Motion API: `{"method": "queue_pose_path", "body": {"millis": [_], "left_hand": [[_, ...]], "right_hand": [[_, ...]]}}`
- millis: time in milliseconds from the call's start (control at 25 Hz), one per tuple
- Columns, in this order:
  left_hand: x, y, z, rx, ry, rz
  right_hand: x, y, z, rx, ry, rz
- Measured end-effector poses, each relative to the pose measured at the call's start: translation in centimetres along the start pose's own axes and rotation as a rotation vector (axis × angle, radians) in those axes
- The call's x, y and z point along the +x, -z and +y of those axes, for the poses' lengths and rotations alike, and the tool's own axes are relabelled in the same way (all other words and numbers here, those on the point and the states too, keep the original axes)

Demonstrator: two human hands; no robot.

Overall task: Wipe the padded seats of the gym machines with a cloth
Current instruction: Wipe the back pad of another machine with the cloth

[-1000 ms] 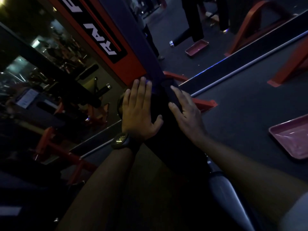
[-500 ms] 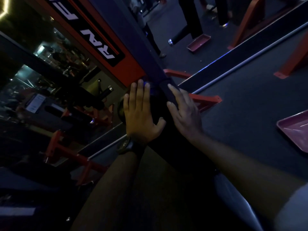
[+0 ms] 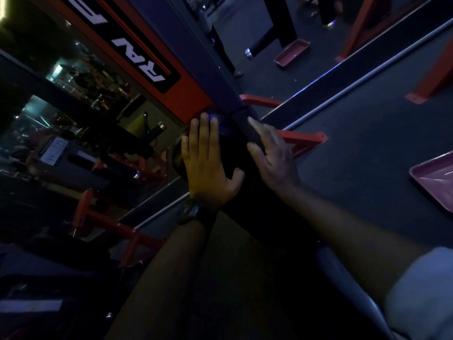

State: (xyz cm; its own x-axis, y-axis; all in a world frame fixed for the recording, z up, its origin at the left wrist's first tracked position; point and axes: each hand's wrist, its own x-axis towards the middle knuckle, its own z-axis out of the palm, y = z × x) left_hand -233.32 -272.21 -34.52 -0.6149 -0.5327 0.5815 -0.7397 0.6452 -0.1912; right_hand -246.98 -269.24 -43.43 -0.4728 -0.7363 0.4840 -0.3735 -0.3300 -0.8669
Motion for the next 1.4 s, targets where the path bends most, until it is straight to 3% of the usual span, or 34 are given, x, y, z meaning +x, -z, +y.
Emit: {"method": "queue_pose_path", "body": {"millis": [160, 360, 560, 760, 920, 1120, 1320, 1400], "left_hand": [[-0.3, -0.1, 0.9, -0.031, 0.034, -0.019], [-0.5, -0.3, 0.6, -0.021, 0.025, -0.026], [-0.7, -0.2, 0.7, -0.030, 0.019, -0.040], [-0.9, -0.7, 1.1, -0.028, 0.030, -0.013], [-1.1, -0.9, 1.3, -0.009, 0.008, -0.006], [-1.3, -1.5, 1.1, 0.049, -0.018, 0.019], [-1.5, -1.9, 1.5, 0.092, -0.028, 0.031], [-1.5, -2.4, 1.9, 0.091, -0.021, 0.040]], "right_hand": [[-3.9, 0.5, 1.9, -0.067, -0.162, -0.059], [0.6, -0.3, -0.9, -0.067, 0.029, -0.002], [-5.6, 0.7, 3.5, -0.081, -0.213, -0.087], [-1.4, 0.4, 1.4, -0.049, -0.080, -0.054], [-6.9, 1.1, 4.0, -0.052, -0.252, -0.082], [-0.5, 0.0, 0.0, -0.038, -0.077, -0.032], [-4.7, 1.0, 2.6, -0.031, -0.253, -0.067], [-1.5, 0.3, 0.1, 0.000, -0.189, -0.044]]}}
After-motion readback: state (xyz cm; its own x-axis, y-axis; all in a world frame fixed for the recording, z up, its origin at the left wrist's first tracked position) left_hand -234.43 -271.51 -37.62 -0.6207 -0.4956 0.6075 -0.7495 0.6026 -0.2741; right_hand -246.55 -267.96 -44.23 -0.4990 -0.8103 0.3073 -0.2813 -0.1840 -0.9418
